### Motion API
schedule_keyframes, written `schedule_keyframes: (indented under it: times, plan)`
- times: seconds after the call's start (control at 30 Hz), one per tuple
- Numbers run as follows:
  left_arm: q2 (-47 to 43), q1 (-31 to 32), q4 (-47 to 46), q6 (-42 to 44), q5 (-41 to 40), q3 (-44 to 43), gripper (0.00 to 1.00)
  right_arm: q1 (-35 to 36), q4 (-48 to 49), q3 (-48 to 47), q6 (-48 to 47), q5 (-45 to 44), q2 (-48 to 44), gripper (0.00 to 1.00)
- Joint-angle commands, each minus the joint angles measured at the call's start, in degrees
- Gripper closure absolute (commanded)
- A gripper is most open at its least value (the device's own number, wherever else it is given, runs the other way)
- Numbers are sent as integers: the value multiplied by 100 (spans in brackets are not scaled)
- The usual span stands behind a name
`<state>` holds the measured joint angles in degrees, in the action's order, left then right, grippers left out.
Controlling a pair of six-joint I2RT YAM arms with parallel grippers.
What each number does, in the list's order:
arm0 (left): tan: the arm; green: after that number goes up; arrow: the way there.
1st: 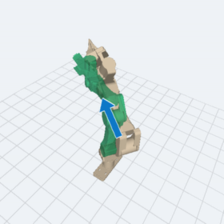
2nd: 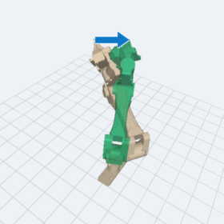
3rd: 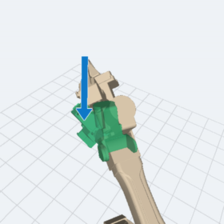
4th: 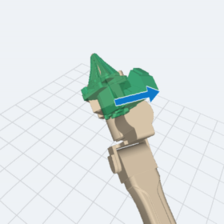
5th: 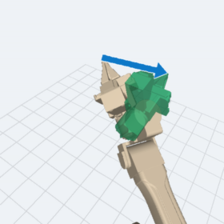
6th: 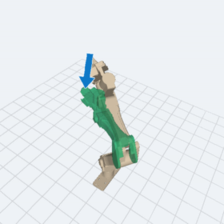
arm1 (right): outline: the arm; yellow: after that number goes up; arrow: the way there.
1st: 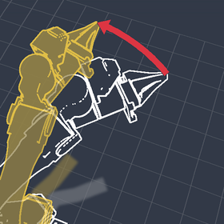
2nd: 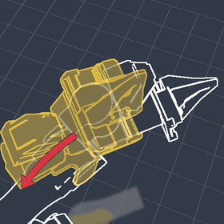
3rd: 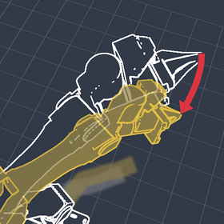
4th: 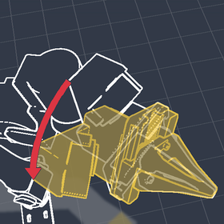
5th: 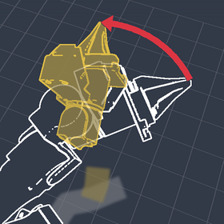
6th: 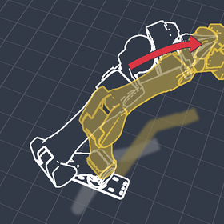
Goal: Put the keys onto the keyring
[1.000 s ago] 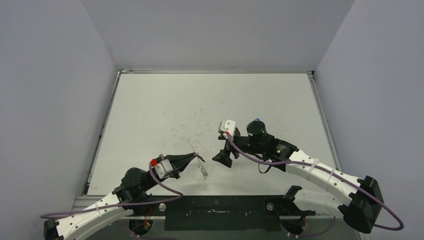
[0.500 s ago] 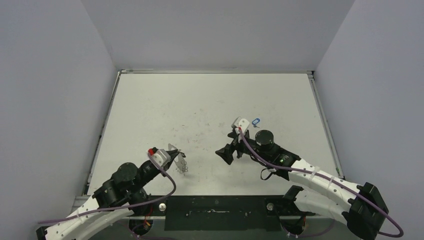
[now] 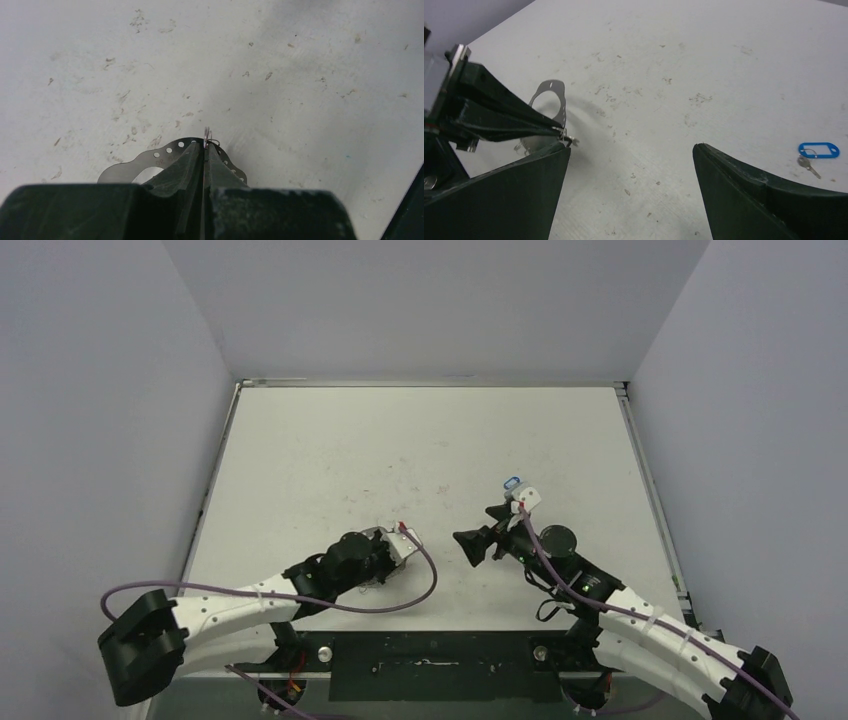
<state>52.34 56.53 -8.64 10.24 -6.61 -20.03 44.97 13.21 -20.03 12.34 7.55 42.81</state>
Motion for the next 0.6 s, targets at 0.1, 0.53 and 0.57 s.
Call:
schedule_keyframes:
  times: [0.1,0.53,0.57]
  plan:
    - [1623,-29,-2569,27,860,-521,97,-66,-634,49,395,-1468,-841,0]
    - [1258,-804,-1680,-1586,835,-708,32,-85,-1630,-482,990,-1434,179,0]
    - [1120,-947,-1426,-1791,817,-688,29,-85,-1649,-535,1016,-1387,312,0]
